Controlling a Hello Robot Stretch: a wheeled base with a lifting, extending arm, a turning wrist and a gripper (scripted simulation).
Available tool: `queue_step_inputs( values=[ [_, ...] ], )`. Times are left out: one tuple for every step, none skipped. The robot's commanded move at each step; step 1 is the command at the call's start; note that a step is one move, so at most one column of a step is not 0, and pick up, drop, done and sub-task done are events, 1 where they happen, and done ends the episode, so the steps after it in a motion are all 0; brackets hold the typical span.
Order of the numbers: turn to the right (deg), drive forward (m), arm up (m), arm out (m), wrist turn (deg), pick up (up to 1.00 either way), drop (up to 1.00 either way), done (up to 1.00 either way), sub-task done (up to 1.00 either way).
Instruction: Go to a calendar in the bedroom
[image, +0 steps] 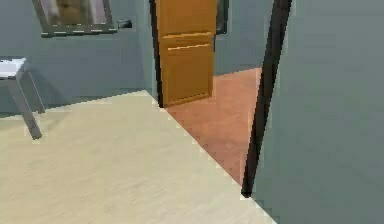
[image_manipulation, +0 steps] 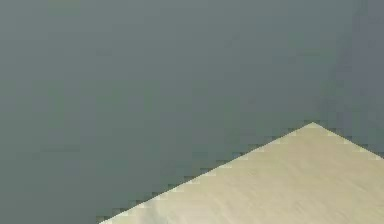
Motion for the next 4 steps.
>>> queue_step_inputs(
  values=[
    [45.0,0.0,0.0,0.0,0.0,0.0,0.0,0.0,0.0],
    [3.0,0.0,0.0,0.0,0.0,0.0,0.0,0.0,0.0],
    [0.0,0.05,0.0,0.0,0.0,0.0,0.0,0.0,0.0],
    [-45.0,0.0,0.0,0.0,0.0,0.0,0.0,0.0,0.0]
  ],
)
